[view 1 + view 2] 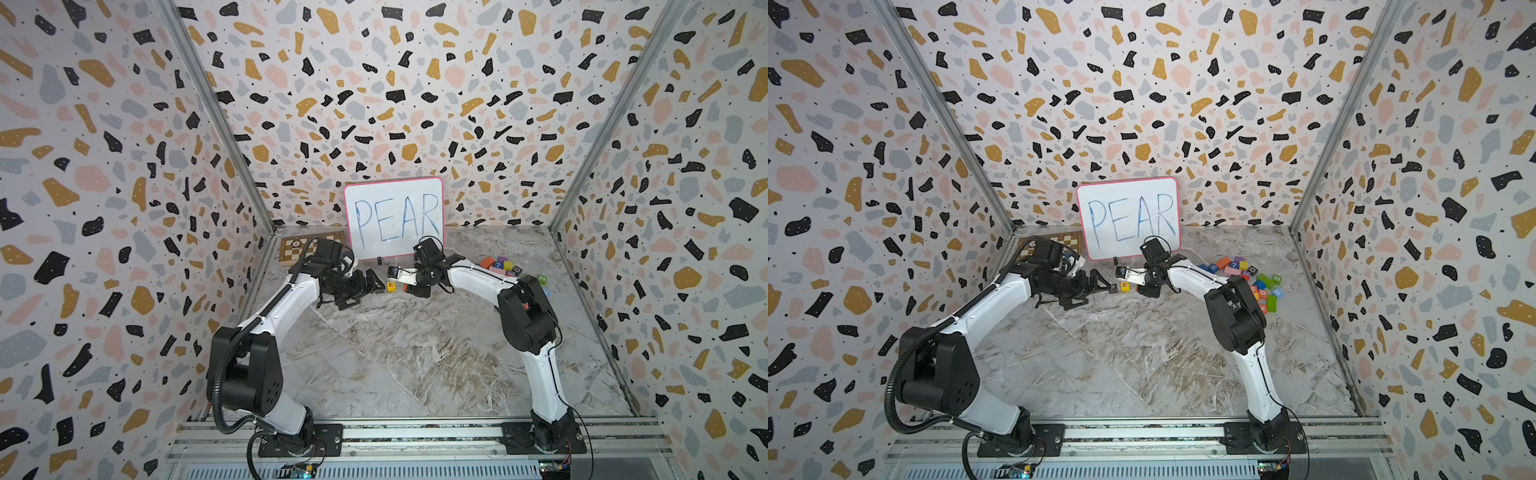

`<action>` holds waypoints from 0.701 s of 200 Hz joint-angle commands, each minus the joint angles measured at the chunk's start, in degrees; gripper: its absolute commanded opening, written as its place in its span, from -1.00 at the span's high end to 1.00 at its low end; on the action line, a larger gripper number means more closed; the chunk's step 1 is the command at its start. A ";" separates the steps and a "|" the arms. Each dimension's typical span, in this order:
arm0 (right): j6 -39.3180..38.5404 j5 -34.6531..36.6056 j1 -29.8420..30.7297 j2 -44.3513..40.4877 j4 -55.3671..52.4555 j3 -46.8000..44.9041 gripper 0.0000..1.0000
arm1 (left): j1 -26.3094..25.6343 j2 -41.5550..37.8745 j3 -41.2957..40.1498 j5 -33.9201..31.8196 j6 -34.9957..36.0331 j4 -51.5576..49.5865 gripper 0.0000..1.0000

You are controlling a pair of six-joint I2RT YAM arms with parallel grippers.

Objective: Spell the uppercase word “pear” with letter blocks
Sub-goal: Pick up the letter block from the center of the board, then place the letter block at the center of the board.

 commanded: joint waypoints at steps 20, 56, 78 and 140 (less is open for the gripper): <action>-6.56 0.72 0.40 3.10 -2.87 3.42 0.76 | 0.04 -0.74 -0.26 1.35 0.28 1.47 -0.98; -9.33 2.07 0.41 4.56 -2.31 5.05 0.76 | 0.12 0.32 0.65 1.55 0.28 1.39 -0.98; -10.36 3.08 0.39 5.67 -2.50 6.69 0.75 | 0.13 1.00 1.35 1.70 0.45 1.30 -0.98; -11.24 2.17 0.75 8.12 -3.20 10.20 0.74 | 0.22 2.37 2.61 1.87 0.89 0.99 -0.98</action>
